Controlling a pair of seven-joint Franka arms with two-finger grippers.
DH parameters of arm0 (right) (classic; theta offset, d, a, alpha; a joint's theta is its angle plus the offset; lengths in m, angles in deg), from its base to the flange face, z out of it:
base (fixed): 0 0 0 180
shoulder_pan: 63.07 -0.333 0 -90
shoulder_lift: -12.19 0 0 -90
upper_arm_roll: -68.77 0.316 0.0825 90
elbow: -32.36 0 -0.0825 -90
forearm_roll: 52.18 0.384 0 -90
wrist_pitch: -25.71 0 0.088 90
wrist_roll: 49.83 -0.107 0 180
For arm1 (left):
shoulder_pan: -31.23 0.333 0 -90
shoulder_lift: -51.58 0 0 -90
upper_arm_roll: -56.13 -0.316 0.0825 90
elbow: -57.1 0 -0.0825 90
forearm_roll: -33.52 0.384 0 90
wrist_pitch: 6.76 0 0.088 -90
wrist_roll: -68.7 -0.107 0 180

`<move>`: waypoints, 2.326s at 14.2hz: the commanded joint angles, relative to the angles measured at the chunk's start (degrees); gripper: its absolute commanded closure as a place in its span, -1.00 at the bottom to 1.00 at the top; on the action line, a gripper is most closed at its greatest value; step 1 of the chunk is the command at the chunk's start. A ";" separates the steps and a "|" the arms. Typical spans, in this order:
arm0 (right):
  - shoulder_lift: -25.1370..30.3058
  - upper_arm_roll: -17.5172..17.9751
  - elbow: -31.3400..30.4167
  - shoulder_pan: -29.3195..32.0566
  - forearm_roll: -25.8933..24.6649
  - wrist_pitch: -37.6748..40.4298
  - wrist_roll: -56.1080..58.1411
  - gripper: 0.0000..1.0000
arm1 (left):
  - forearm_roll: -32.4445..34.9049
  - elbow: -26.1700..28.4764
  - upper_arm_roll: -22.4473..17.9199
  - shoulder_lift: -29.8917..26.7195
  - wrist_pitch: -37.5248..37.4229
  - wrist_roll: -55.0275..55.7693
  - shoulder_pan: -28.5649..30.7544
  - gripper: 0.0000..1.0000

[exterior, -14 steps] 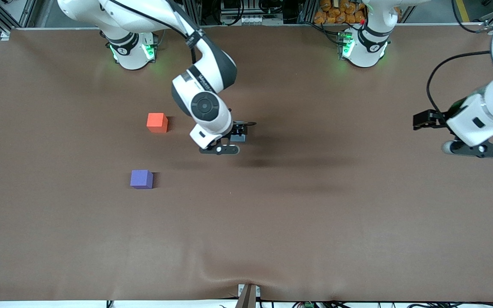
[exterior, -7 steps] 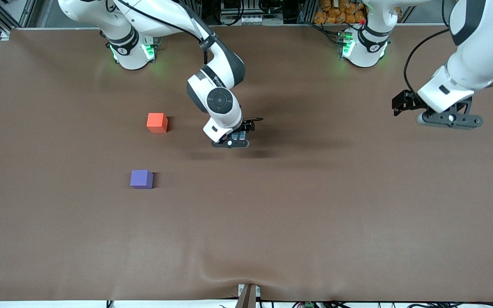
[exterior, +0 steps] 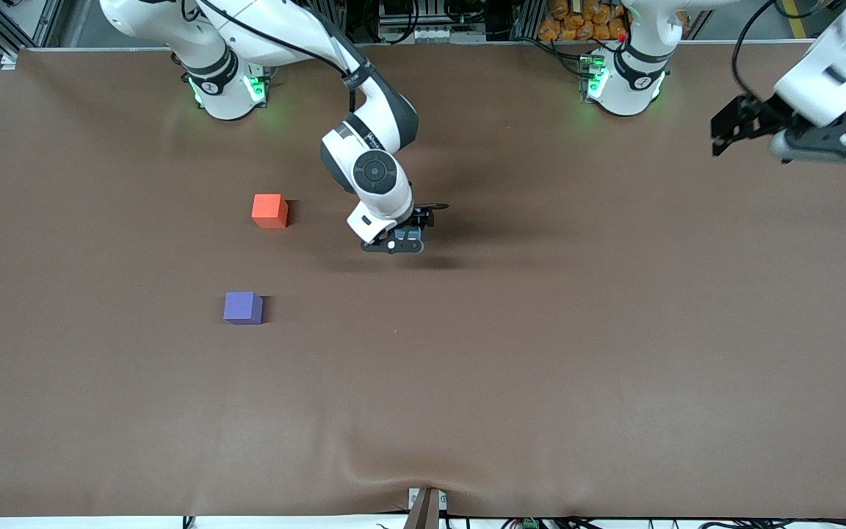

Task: Place blue block between orange and purple blocks

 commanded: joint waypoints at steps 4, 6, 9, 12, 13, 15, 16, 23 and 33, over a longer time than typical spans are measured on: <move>-0.87 -0.52 -0.02 -1.43 0.05 -1.35 -1.74 0.44 | -0.75 -6.01 0.06 4.08 -4.19 -0.04 0.34 -1.00; 0.00 -0.52 0.33 -0.55 0.05 -0.48 -1.83 1.00 | -0.75 -7.94 0.06 4.69 -3.14 -0.13 -0.18 -1.00; 6.75 -0.70 0.95 5.58 0.05 9.67 -0.34 1.00 | -0.75 -8.48 0.23 4.69 -3.14 0.31 -0.18 -1.00; 14.32 -0.87 0.43 16.73 -0.04 20.50 9.89 1.00 | -0.32 -8.48 0.06 6.62 -3.14 -0.04 0.35 -1.00; 15.56 -0.87 0.25 20.25 -0.04 22.97 15.17 1.00 | 0.03 -8.48 -0.03 7.50 -3.05 -0.04 0.26 -1.00; 16.97 -0.87 -2.11 26.06 -0.04 24.75 21.26 1.00 | -0.05 -8.57 -0.47 8.39 -3.05 -0.13 0.17 -1.00; 16.97 -0.87 -4.30 28.61 -0.04 24.23 23.11 1.00 | -0.05 -8.57 -0.47 8.21 -3.05 -0.21 0.17 -1.00; 17.33 -3.15 -14.86 31.18 -0.13 12.89 34.19 1.00 | 0.04 -8.57 -0.56 7.59 -3.14 -0.48 -0.53 -1.00; 13.99 -3.25 -21.98 31.09 0.05 -0.64 35.70 1.00 | 1.96 -8.57 -3.63 7.42 -3.49 -0.57 -4.92 -1.00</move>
